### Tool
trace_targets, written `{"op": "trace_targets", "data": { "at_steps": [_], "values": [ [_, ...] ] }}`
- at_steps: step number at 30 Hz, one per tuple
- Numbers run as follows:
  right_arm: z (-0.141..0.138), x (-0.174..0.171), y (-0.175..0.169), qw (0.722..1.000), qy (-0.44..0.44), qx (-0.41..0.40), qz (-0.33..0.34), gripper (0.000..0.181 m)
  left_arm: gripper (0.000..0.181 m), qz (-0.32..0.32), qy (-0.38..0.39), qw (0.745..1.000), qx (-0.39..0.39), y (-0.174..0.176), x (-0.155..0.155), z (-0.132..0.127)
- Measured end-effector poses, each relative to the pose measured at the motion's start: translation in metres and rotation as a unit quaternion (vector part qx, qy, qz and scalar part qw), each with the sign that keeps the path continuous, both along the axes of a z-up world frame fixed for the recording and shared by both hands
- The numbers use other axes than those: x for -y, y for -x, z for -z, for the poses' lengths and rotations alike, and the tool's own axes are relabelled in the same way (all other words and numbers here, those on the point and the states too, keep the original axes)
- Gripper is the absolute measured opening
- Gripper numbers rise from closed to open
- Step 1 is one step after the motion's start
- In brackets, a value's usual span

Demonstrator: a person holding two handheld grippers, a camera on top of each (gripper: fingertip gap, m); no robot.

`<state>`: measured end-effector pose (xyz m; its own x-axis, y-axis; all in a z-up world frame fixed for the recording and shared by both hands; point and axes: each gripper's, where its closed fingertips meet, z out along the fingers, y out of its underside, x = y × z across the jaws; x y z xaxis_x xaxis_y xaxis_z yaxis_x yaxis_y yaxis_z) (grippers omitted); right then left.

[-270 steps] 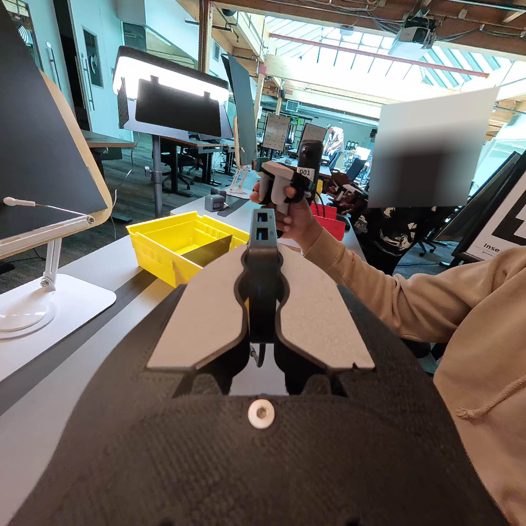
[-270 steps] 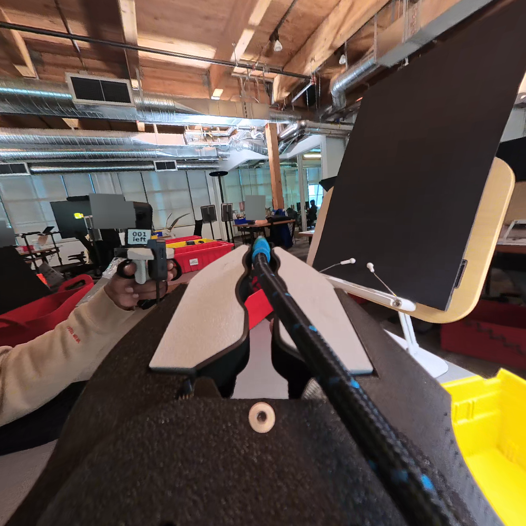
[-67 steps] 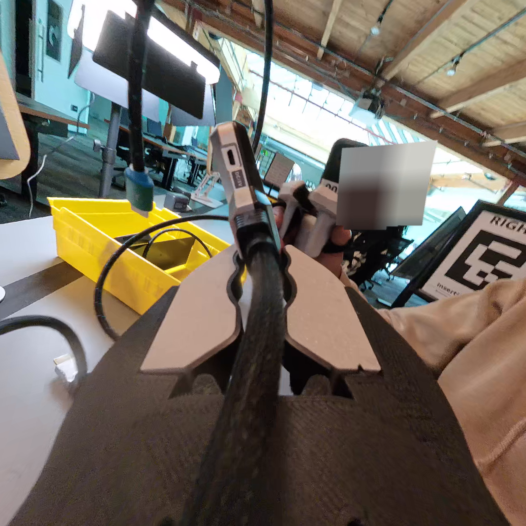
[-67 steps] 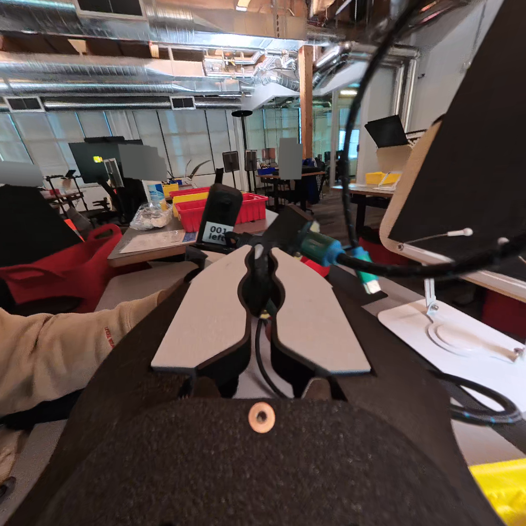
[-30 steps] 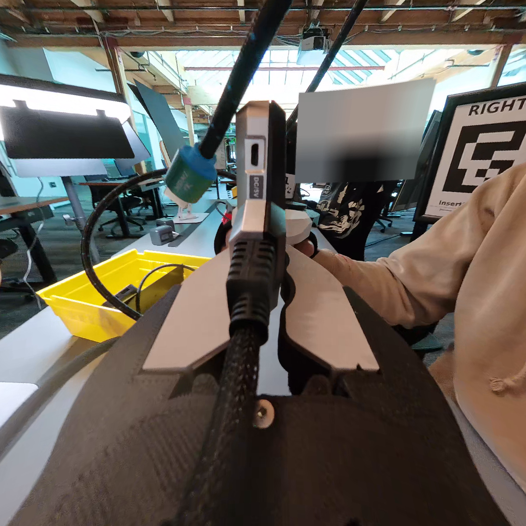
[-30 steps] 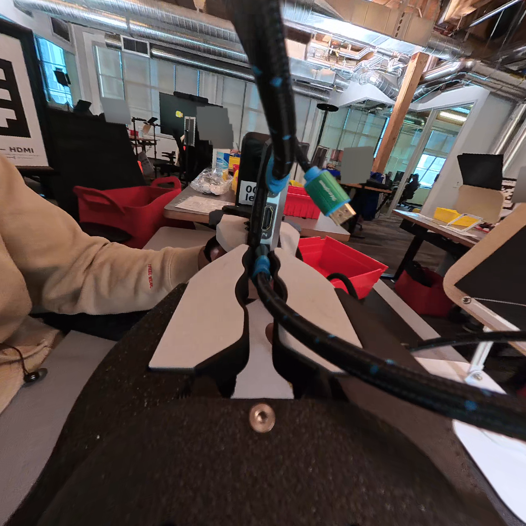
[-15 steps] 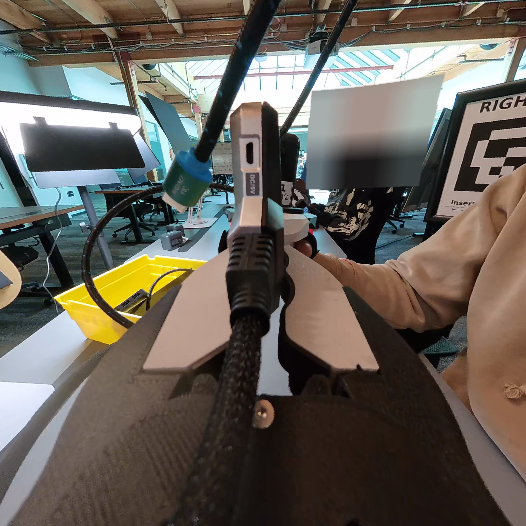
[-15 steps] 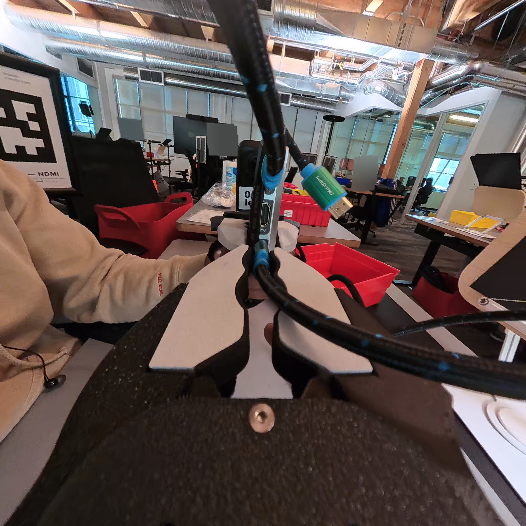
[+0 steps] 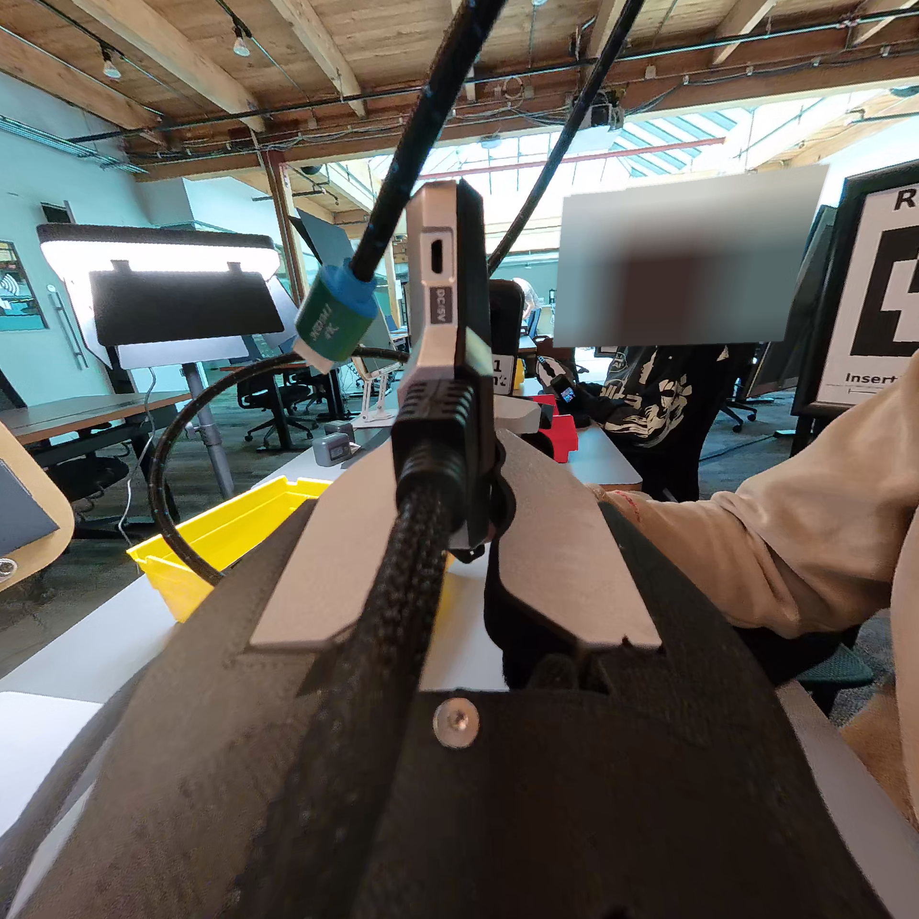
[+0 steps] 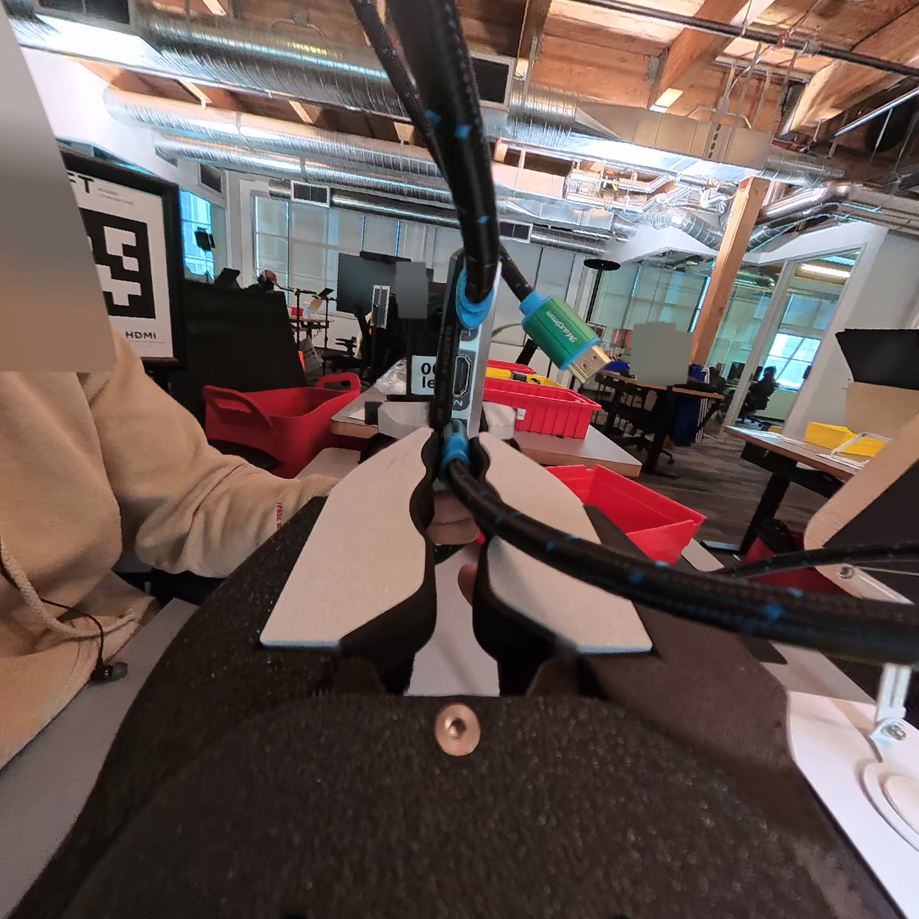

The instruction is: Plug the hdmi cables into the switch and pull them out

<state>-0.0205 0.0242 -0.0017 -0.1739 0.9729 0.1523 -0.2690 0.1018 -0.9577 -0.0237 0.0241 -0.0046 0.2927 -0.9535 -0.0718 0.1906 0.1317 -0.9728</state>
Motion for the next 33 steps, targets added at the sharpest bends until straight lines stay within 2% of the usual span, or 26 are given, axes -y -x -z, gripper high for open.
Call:
{"op": "trace_targets", "data": {
  "at_steps": [6, 7, 8, 9, 11, 13, 15, 16, 20, 22, 24, 28, 29, 31, 32, 33],
  "values": [
    [0.004, -0.007, -0.006, 1.000, 0.012, -0.010, -0.009, 0.012, 0.020, -0.007, 0.014, 0.999, 0.029, -0.001, -0.006, 0.001],
    [-0.009, -0.015, -0.023, 0.997, 0.037, -0.065, -0.011, 0.012, 0.019, -0.017, 0.012, 0.995, 0.093, 0.020, -0.009, -0.014],
    [-0.028, -0.032, -0.063, 0.986, 0.082, -0.142, -0.022, 0.012, 0.019, -0.026, 0.023, 0.988, 0.148, 0.053, -0.014, -0.030],
    [-0.034, -0.046, -0.097, 0.981, 0.090, -0.173, 0.000, 0.011, 0.024, -0.045, 0.010, 0.987, 0.157, 0.081, -0.015, -0.040],
    [-0.026, -0.061, -0.110, 0.988, 0.049, -0.096, 0.113, 0.012, 0.025, -0.074, -0.008, 0.992, 0.102, 0.096, -0.009, -0.046],
    [-0.030, -0.069, -0.107, 0.984, 0.035, -0.058, 0.167, 0.011, 0.024, -0.099, -0.007, 0.994, 0.051, 0.092, -0.011, -0.044],
    [-0.017, -0.082, -0.100, 0.977, 0.049, 0.025, 0.206, 0.011, 0.023, -0.088, 0.025, 0.996, 0.008, 0.086, -0.015, -0.034],
    [-0.009, -0.088, -0.099, 0.969, 0.053, 0.060, 0.233, 0.011, 0.022, -0.104, 0.033, 0.994, -0.010, 0.086, -0.020, -0.027],
    [0.000, -0.099, -0.103, 0.950, 0.152, 0.101, 0.251, 0.011, 0.022, -0.113, 0.081, 0.990, 0.006, 0.090, -0.031, -0.020],
    [0.016, -0.104, -0.100, 0.936, 0.188, 0.145, 0.259, 0.011, 0.023, -0.116, 0.116, 0.986, 0.021, 0.095, -0.038, -0.018],
    [0.036, -0.117, -0.098, 0.914, 0.206, 0.185, 0.295, 0.011, 0.020, -0.129, 0.142, 0.981, 0.022, 0.101, -0.045, -0.012],
    [0.076, -0.121, -0.081, 0.907, 0.251, 0.236, 0.244, 0.011, 0.020, -0.135, 0.162, 0.977, 0.018, 0.105, -0.050, -0.005],
    [0.080, -0.118, -0.076, 0.917, 0.258, 0.226, 0.204, 0.011, 0.020, -0.135, 0.164, 0.977, 0.017, 0.106, -0.051, -0.004],
    [0.077, -0.100, -0.069, 0.941, 0.279, 0.174, 0.078, 0.011, 0.023, -0.139, 0.164, 0.977, 0.012, 0.106, -0.053, -0.001],
    [0.076, -0.095, -0.070, 0.945, 0.287, 0.152, 0.035, 0.011, 0.023, -0.141, 0.164, 0.976, 0.009, 0.106, -0.054, 0.001],
    [0.084, -0.098, -0.072, 0.940, 0.304, 0.153, 0.024, 0.011, 0.023, -0.143, 0.165, 0.976, 0.005, 0.106, -0.055, 0.003]
  ]
}}
